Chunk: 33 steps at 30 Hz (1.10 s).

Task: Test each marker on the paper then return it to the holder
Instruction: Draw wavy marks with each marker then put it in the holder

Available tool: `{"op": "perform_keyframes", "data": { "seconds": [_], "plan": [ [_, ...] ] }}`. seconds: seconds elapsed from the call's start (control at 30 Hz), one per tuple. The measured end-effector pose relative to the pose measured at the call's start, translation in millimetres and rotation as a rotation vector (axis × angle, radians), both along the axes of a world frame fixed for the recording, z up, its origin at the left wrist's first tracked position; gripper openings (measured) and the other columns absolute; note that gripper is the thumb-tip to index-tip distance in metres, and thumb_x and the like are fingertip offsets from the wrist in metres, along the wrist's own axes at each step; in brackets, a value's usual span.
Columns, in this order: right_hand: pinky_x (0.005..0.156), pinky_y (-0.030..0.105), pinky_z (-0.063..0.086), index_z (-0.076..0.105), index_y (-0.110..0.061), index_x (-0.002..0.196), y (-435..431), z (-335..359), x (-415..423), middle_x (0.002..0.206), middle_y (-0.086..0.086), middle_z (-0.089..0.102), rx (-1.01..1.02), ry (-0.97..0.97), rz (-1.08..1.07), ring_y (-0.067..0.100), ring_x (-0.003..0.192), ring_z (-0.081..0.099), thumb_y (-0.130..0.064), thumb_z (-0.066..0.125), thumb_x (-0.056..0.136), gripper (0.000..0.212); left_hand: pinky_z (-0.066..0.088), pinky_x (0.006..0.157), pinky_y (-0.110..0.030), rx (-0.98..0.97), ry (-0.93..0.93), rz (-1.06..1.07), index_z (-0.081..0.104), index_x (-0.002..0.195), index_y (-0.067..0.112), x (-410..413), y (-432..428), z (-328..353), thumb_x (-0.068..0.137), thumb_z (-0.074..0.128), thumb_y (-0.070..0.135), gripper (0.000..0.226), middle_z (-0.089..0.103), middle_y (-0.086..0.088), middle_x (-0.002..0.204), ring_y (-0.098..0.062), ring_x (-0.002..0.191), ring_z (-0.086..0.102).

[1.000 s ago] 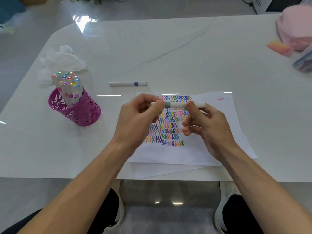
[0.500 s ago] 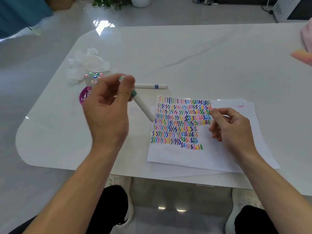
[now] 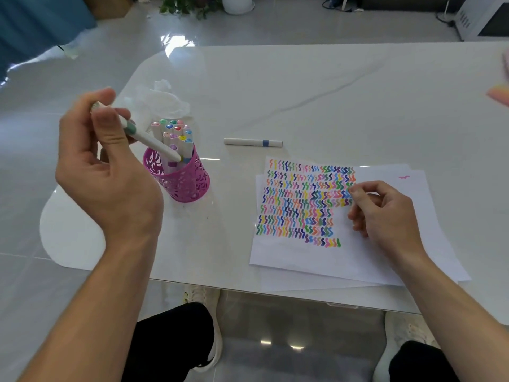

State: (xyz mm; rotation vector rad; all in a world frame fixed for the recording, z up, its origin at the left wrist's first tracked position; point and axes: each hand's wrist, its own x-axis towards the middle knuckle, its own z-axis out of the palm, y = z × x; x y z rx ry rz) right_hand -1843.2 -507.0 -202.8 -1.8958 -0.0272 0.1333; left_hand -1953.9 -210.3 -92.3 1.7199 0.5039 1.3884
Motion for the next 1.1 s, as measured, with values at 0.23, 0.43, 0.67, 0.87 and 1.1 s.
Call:
{"op": "perform_keyframes", "data": {
  "seconds": [0.23,0.43,0.67,0.87,1.1],
  "plan": [
    [0.041,0.021,0.043,0.069,-0.014,0.095,-0.2,-1.4,0.0,0.060,0.000,0.069,-0.008,-0.007,0.001,0.013,0.043,0.054,-0.026,0.064,0.103,0.016,0.054,0.081,-0.028,0.091,0.211,0.002,0.069,0.120,0.026,-1.8,0.8,-14.0,0.103,0.052,0.045,0.030,0.060,0.013,0.105,-0.013,0.101,0.065],
    [0.042,0.020,0.044,0.069,-0.014,0.096,0.7,-2.4,0.4,0.062,0.000,0.070,-0.021,-0.016,0.006,0.012,0.044,0.056,-0.027,0.063,0.103,0.016,0.052,0.083,-0.015,0.059,0.356,-0.033,0.072,0.120,0.027,0.0,4.3,-27.0,0.097,0.066,0.034,0.025,0.063,0.012,0.107,-0.003,0.097,0.066],
    [0.045,0.018,0.044,0.069,-0.015,0.096,0.2,-2.3,-0.2,0.064,0.001,0.070,-0.029,-0.021,0.010,0.011,0.046,0.057,-0.029,0.063,0.103,0.017,0.056,0.084,-0.024,0.054,0.469,-0.026,0.072,0.109,0.024,2.7,7.0,-31.1,0.089,0.073,0.024,0.021,0.070,0.004,0.106,-0.007,0.091,0.067],
    [0.045,0.020,0.045,0.069,-0.016,0.096,0.2,-1.7,-0.5,0.064,0.000,0.071,-0.026,-0.016,0.009,0.012,0.046,0.057,-0.029,0.063,0.103,0.016,0.046,0.087,-0.006,0.186,0.535,0.008,0.069,0.118,0.020,3.0,3.1,-31.7,0.086,0.077,0.019,0.033,0.063,-0.002,0.115,-0.009,0.098,0.063],
    [0.043,0.019,0.045,0.069,-0.015,0.098,-0.5,-0.8,-1.1,0.064,-0.001,0.071,-0.032,-0.030,0.021,0.011,0.045,0.057,-0.026,0.062,0.104,0.014,0.046,0.095,-0.018,0.456,0.479,-0.057,0.069,0.116,0.009,9.5,-17.9,-27.6,0.087,0.075,0.014,0.030,0.064,-0.009,0.115,-0.020,0.109,0.060]
  ]
}}
